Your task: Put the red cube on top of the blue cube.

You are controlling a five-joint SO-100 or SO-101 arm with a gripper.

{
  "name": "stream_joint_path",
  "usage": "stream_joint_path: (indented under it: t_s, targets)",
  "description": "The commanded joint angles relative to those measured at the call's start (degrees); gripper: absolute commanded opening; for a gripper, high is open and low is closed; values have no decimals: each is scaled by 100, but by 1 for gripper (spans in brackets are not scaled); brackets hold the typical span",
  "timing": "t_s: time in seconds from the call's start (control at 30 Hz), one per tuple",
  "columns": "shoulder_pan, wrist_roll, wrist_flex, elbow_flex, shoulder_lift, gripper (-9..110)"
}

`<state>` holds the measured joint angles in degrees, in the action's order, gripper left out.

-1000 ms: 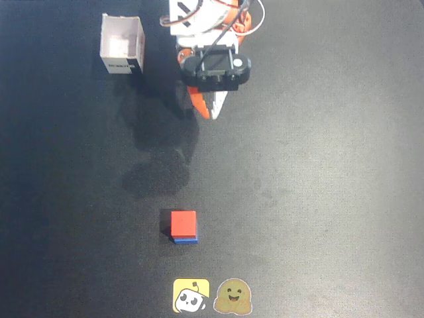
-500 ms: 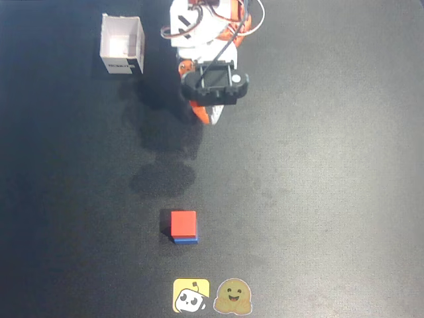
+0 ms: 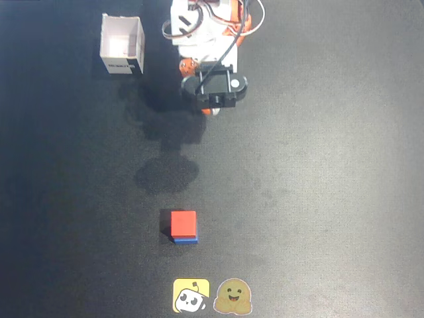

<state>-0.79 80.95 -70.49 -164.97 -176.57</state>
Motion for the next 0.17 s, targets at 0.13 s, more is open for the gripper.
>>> stream_joint_path:
  t_s: [0.13]
  targets:
    - [18, 53, -176, 35, -62, 0]
